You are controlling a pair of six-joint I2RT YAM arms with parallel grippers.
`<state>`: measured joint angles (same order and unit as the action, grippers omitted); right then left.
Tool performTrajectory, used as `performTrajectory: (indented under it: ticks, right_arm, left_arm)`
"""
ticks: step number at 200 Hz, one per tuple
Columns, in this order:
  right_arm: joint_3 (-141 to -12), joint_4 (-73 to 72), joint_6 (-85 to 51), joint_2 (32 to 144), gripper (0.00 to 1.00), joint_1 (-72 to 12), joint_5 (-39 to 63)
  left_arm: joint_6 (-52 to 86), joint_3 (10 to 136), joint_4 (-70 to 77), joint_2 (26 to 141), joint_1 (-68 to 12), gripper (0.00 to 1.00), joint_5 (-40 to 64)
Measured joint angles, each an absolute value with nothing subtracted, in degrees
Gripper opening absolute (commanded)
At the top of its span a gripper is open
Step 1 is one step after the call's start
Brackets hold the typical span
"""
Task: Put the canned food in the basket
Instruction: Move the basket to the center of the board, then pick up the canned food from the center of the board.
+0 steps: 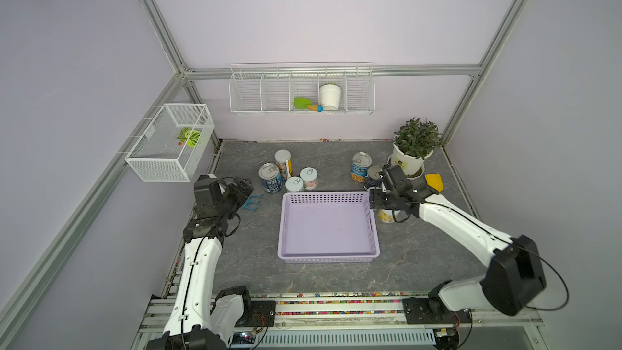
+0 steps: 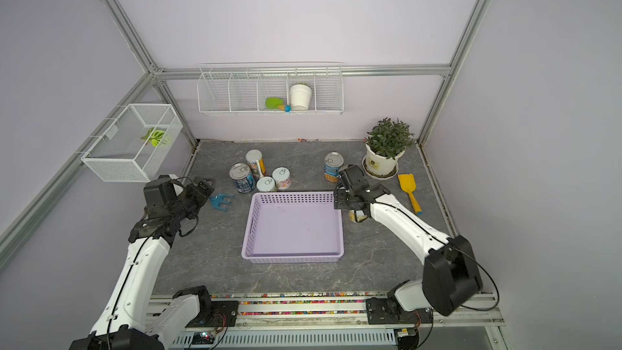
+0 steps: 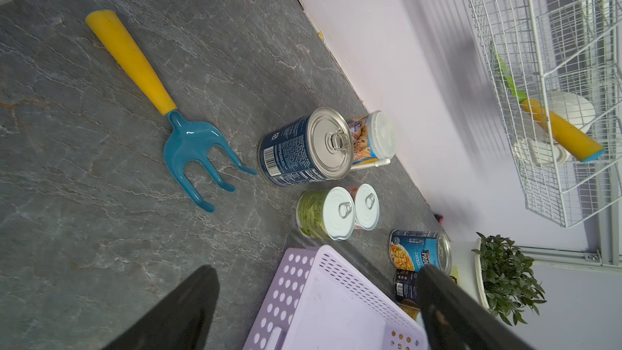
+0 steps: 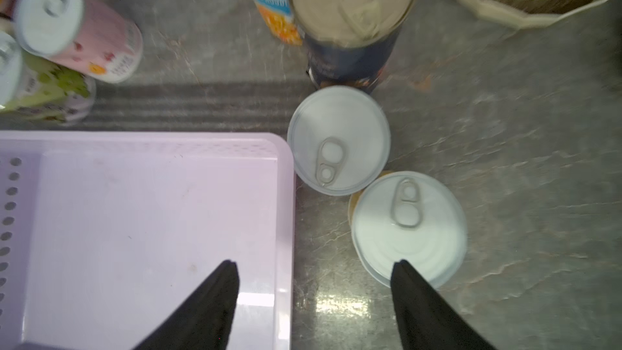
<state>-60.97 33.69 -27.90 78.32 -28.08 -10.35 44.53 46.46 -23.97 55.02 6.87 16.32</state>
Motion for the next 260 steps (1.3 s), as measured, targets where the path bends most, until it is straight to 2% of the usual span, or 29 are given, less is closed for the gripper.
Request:
performTrajectory:
  ticks: [21,43,53,157,213,260]
  right_arm:
    - [-58.3,33.6,-27.7,73.6,0.89,-25.1,-10.9]
    - [-55.6,33.8,-27.8,74.3,0.91,-20.6,-9.9]
    - [-55.1,34.2,-27.8,75.5,0.99,-19.3,-9.5]
    - [-55.8,34.4,-27.4,85.5,0.97,-17.9,-4.8]
    - [-58.9,34.6,-26.5,91.0,0.87,-17.7,-4.5]
    - [-60.8,35.2,-26.0,93.1,0.67,-17.7,-4.8]
  left_arm:
    - [44.5,46.5,-24.0,55.0,6.9,0.96,16.3]
    - [44.5,46.5,-24.0,55.0,6.9,0.96,16.3]
    - [44.5,46.5,-24.0,55.0,6.9,0.96,16.3]
    - [44.5,46.5,-23.9,56.6,6.9,0.96,17.0]
    - [44.5,46.5,-23.9,57.3,6.9,0.96,18.1]
    - [44.5,46.5,-23.9,57.5,6.9,0.96,18.1]
